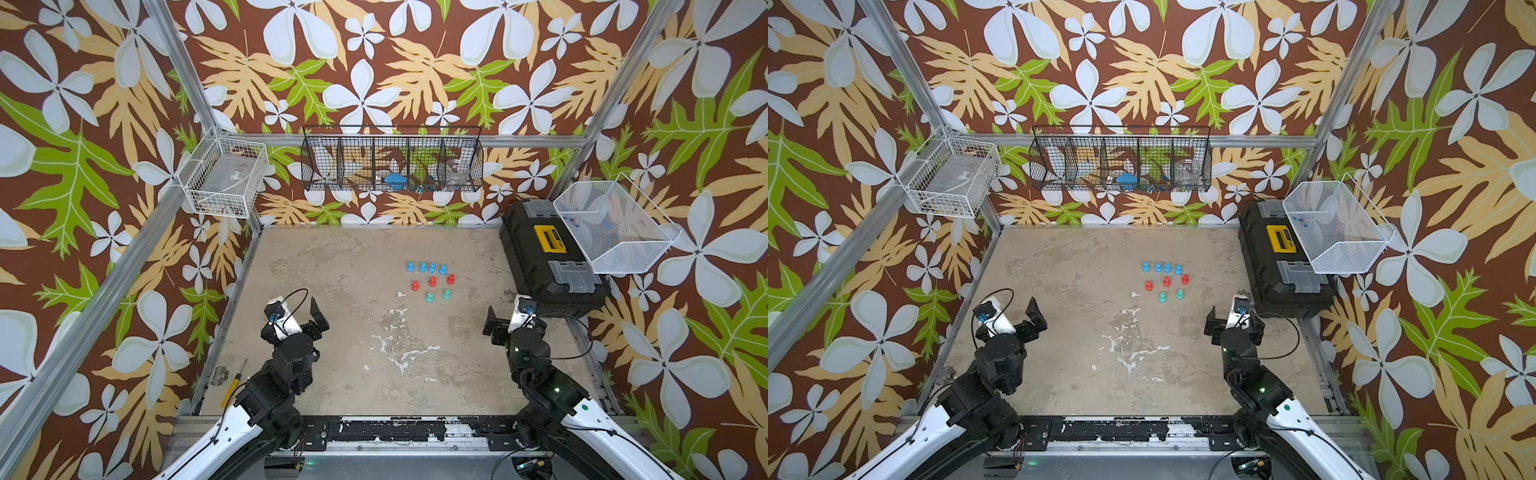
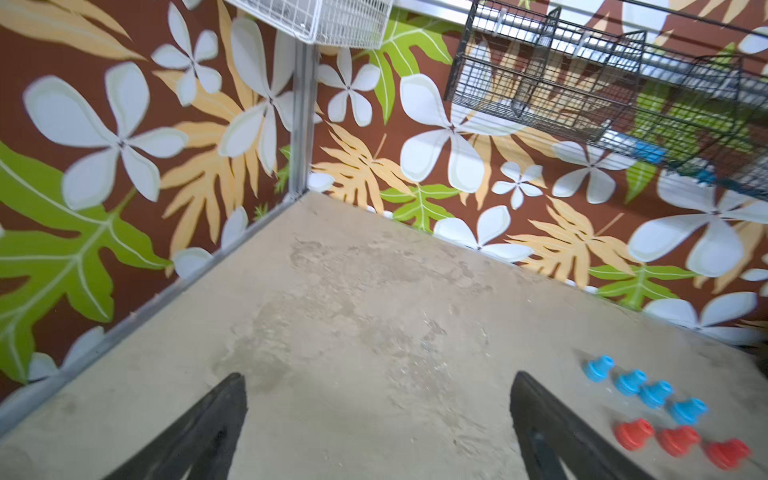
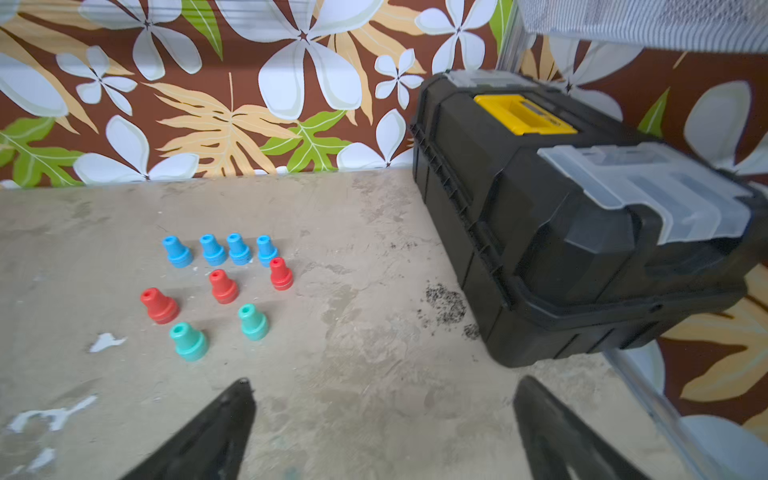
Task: Close the stamp cap
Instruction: Reset both arms
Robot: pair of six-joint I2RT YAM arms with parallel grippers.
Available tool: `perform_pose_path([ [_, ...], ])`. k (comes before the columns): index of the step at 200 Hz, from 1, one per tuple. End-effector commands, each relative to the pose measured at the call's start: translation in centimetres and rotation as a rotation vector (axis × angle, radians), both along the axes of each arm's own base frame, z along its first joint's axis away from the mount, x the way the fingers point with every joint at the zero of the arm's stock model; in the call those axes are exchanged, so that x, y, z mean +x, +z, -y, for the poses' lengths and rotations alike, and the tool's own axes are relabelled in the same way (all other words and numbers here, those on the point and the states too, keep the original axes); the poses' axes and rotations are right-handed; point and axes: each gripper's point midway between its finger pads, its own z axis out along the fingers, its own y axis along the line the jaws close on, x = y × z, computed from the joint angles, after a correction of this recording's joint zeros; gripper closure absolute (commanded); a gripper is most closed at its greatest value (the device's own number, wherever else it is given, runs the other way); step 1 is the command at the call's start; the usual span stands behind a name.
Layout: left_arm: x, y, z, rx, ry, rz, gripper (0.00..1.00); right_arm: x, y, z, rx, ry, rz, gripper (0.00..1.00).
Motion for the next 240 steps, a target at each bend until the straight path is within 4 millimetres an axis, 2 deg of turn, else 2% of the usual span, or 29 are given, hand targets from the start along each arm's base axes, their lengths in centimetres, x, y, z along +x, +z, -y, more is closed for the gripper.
perform_pose_path([
  [1, 1.0, 2.0, -1.2, 0.076, 0.098, 0.055, 0.00, 0.4, 0.3, 0.6, -0.091, -0.028, 0.048, 0.00],
  [20, 2.9, -0.2, -1.8, 0.073, 0.077, -0.006, 0.00, 0.3, -1.4, 1.3, -0.119, -0.067, 0.048, 0.00],
  [65, 6.4, -7.0, -6.9, 0.122, 0.141, -0.190, 0.00, -0.5, -3.9, 2.7, -0.131, -0.129, 0.105, 0.00],
  [89, 7.2, -9.8, -6.8, 0.182, 0.115, -0.259, 0.00, -0.2, -4.2, 2.5, -0.122, -0.108, 0.103, 0.00],
  [110, 7.5, -10.1, -6.4, 0.145, 0.076, -0.203, 0.00, 0.3, -4.4, 3.6, -0.117, -0.154, 0.090, 0.00],
  [146, 7.8, -10.7, -6.5, 0.157, 0.039, -0.166, 0.00, 2.4, -5.2, 5.2, -0.057, -0.167, 0.035, 0.00],
  [174, 8.4, -10.3, -5.9, 0.156, 0.002, -0.131, 0.00, 3.6, -4.7, 5.1, -0.070, -0.170, 0.063, 0.00],
  [209, 9.1, -9.9, -5.1, 0.157, -0.043, -0.102, 0.00, 5.5, -4.9, 4.9, -0.116, -0.184, 0.028, 0.00],
  [240, 9.5, -9.4, -4.3, 0.139, -0.088, -0.059, 0.00, 5.9, -4.5, 4.9, -0.125, -0.185, 0.058, 0.00],
])
